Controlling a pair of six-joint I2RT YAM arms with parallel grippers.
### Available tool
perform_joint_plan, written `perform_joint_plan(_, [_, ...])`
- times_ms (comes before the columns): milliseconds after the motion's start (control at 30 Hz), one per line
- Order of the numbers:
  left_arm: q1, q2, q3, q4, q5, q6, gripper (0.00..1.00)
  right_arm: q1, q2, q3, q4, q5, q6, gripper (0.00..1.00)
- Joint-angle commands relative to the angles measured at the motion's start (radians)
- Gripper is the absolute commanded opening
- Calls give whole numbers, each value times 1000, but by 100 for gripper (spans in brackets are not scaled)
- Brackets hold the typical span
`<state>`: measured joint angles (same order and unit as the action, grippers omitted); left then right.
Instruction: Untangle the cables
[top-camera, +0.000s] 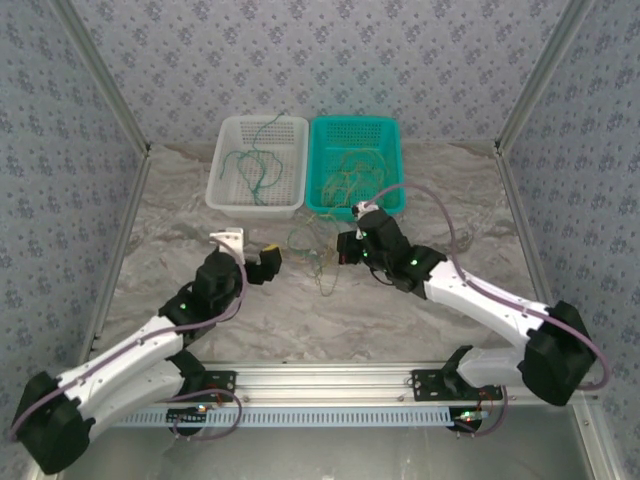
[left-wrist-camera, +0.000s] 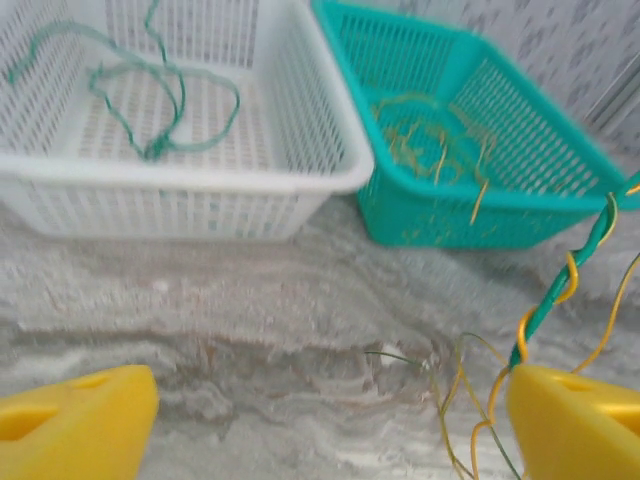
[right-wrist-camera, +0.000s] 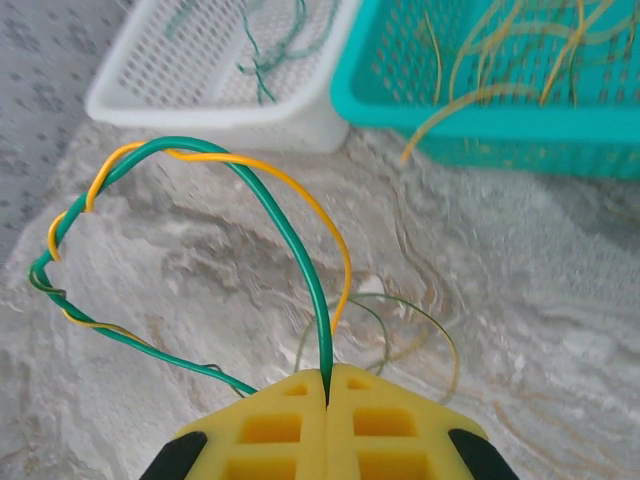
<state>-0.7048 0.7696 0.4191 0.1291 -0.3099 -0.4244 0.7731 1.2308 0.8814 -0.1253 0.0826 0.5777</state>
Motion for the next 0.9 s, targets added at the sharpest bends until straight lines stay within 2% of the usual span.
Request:
perform_joint_plan(0, [34, -99, -31, 55, 55, 31, 98, 5, -75, -6, 54, 47, -51, 0])
perform_joint_plan(167, [108, -204, -76, 90, 166, 40, 98, -1, -145, 5, 43, 67, -49, 0])
perform_joint_plan(367, [122, -189, -59, 147, 311, 76, 93, -5, -175, 29, 40, 54, -64, 0])
perform_joint_plan(667, [120, -54, 10, 268, 545, 70, 71, -6, -183, 25, 122, -19, -73, 0])
perform_joint_plan(867, [118, -9, 34, 337, 624, 38, 50, -8, -179, 31, 106, 27, -50, 0])
